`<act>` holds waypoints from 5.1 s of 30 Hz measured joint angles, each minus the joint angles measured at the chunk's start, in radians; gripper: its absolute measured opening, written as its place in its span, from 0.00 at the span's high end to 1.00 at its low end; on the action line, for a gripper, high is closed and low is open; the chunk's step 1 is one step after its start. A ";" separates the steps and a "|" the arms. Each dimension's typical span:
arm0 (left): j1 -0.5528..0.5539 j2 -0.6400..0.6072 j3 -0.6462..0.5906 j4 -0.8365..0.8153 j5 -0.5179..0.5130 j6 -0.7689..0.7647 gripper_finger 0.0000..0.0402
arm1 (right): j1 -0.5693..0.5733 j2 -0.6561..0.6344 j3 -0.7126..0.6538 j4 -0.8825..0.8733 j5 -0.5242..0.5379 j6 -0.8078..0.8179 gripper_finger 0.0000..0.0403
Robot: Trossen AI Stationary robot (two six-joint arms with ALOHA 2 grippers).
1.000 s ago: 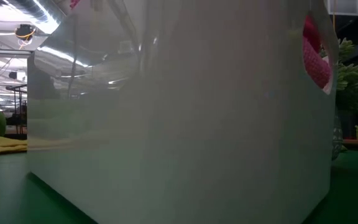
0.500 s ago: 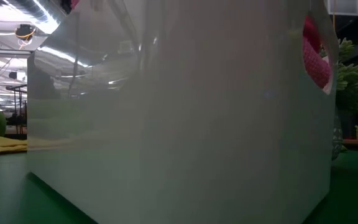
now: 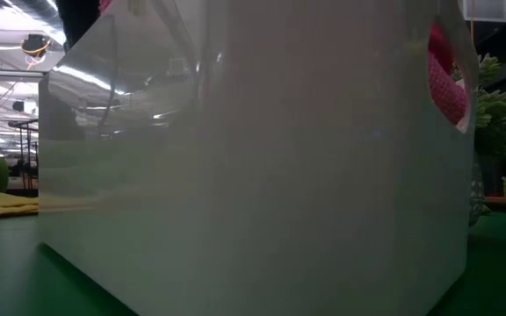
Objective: Sort microfiber towel by color & place in baskets
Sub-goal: Put the yellow microfiber cloth into the rectangular wire basket, then put the green microfiber cloth into the blue bin
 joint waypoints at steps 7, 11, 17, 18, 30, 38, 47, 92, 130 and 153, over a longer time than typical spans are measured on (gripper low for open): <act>0.000 0.000 -0.107 0.036 0.011 0.000 0.94 | 0.000 0.000 0.000 0.000 0.000 0.000 0.45; 0.000 0.000 -0.132 0.044 0.011 -0.001 0.91 | 0.000 0.000 0.000 0.000 0.000 0.000 0.45; 0.000 0.000 -0.132 0.064 0.011 -0.012 0.85 | 0.000 0.000 0.000 0.000 0.003 0.000 0.45; 0.000 0.000 -0.132 0.065 0.012 -0.024 0.84 | 0.000 0.000 0.000 0.000 0.003 0.000 0.45; 0.000 0.000 -0.132 0.068 0.167 -0.027 0.60 | -0.106 0.000 -0.043 0.005 0.009 -0.027 0.45; 0.000 0.000 -0.067 0.063 0.244 -0.023 0.57 | -0.294 0.000 -0.142 0.008 0.009 -0.029 0.45; 0.000 0.000 0.062 0.064 0.285 -0.022 0.57 | -0.485 0.000 -0.295 0.038 0.008 -0.026 0.45; 0.075 -0.099 0.090 0.165 0.532 -0.188 0.57 | -0.563 0.000 -0.599 0.194 0.042 -0.014 0.45; 0.074 -0.099 0.090 0.227 0.495 -0.180 0.57 | -0.563 0.000 -0.718 0.381 -0.038 0.053 0.99; 0.010 -0.099 0.090 0.225 0.422 -0.180 0.57 | -0.221 -0.175 0.138 -0.115 -0.135 0.317 1.00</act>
